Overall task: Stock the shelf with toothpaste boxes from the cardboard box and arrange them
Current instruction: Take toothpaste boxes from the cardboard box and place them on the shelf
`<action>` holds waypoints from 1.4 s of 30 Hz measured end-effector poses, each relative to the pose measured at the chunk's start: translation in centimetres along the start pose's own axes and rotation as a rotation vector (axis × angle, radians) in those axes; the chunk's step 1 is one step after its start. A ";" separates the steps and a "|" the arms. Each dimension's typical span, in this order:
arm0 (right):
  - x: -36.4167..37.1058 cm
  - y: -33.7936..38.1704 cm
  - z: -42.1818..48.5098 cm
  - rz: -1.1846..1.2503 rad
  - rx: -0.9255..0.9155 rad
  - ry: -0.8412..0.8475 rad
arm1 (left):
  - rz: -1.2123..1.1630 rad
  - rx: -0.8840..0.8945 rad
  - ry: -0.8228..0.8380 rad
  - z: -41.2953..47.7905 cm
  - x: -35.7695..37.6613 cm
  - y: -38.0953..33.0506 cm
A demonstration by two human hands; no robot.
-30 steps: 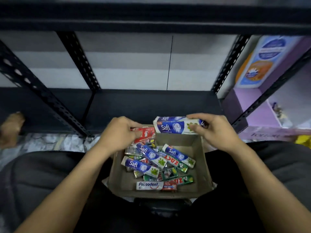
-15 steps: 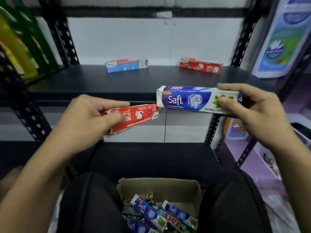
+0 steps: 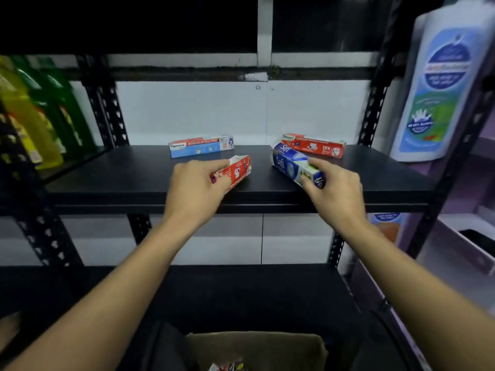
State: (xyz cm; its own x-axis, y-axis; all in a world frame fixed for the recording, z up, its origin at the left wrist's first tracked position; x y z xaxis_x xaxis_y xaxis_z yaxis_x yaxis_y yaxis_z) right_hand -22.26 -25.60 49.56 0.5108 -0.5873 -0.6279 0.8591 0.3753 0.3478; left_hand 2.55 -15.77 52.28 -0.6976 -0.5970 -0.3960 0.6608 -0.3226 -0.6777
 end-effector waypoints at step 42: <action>12.4 -2.8 11.2 0.171 0.116 0.337 | -0.392 -0.325 0.300 13.2 10.8 12.2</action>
State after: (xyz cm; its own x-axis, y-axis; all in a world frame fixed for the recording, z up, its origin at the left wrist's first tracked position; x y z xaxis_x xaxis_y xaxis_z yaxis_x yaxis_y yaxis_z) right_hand -18.02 -41.98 48.62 0.6247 -0.2472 -0.7407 0.7701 0.3525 0.5317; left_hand 6.71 -35.86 47.88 -0.9518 -0.2295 -0.2036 0.2522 -0.2070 -0.9453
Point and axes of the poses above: each hand's wrist, its own z-axis towards the middle knuckle, its own x-axis out of the palm, y = z × x, the point moved 8 cm from there along z, towards the middle knuckle, and after that the axes turned 13 degrees about -z, right-handed, at the moved point
